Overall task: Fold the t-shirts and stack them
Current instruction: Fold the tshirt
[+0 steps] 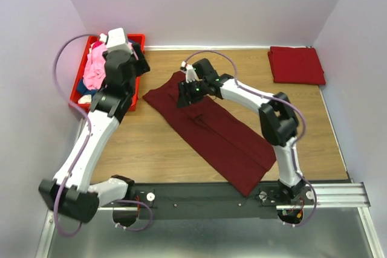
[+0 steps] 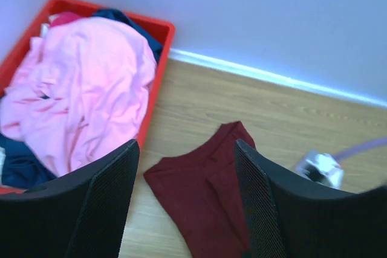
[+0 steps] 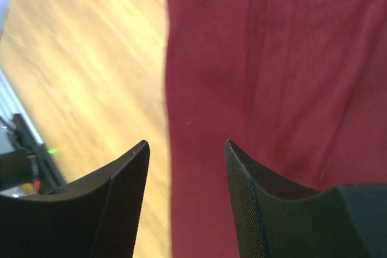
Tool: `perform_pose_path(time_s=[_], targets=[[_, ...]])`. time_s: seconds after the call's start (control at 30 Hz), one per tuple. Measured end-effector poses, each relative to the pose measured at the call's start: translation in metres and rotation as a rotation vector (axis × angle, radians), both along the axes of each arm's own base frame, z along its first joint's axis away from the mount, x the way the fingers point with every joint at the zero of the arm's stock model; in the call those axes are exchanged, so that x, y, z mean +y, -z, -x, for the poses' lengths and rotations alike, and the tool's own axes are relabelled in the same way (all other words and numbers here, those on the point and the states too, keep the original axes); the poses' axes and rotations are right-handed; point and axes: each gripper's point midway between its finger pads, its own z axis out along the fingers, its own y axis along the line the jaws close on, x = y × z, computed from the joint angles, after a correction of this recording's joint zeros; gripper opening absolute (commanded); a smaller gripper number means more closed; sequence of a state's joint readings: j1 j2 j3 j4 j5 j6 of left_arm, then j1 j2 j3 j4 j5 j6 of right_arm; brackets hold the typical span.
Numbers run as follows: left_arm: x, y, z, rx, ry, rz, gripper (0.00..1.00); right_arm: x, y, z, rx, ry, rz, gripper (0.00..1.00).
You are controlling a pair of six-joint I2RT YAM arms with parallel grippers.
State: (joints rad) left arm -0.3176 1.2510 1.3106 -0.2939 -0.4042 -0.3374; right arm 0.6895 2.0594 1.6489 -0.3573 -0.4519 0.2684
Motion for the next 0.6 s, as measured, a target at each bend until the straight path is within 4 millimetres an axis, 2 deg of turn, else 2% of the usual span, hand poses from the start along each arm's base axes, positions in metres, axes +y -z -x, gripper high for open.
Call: perform_pose_path(time_s=[0.03,0.1,0.17,0.27,0.37,0.43,0.5,0.6], targets=[[0.007,-0.009,0.013,-0.041,-0.008,0.004,0.72,0.006,0.014,-0.006,0.017,-0.012,0.009,0.59],[0.014,-0.01,0.03,-0.073,-0.013,0.001,0.73,0.017,0.033,-0.019,0.026,-0.03,0.012,0.59],[0.02,0.006,0.043,-0.063,-0.012,-0.014,0.72,0.026,0.051,-0.028,0.035,-0.039,0.02,0.59],[0.022,0.038,0.05,-0.009,-0.009,-0.041,0.72,0.035,0.075,-0.04,0.042,-0.045,0.029,0.59],[0.023,0.077,0.057,0.064,0.004,-0.068,0.72,0.045,0.076,-0.055,0.026,-0.046,0.001,0.59],[0.02,0.092,0.059,0.092,0.023,-0.073,0.71,0.046,0.076,-0.066,0.013,-0.032,-0.007,0.59],[0.017,0.098,0.058,0.096,0.043,-0.07,0.71,0.043,0.078,-0.081,0.014,-0.001,-0.021,0.59],[0.01,0.1,0.056,0.082,0.073,-0.059,0.7,0.026,0.078,-0.121,0.008,0.082,-0.06,0.6]])
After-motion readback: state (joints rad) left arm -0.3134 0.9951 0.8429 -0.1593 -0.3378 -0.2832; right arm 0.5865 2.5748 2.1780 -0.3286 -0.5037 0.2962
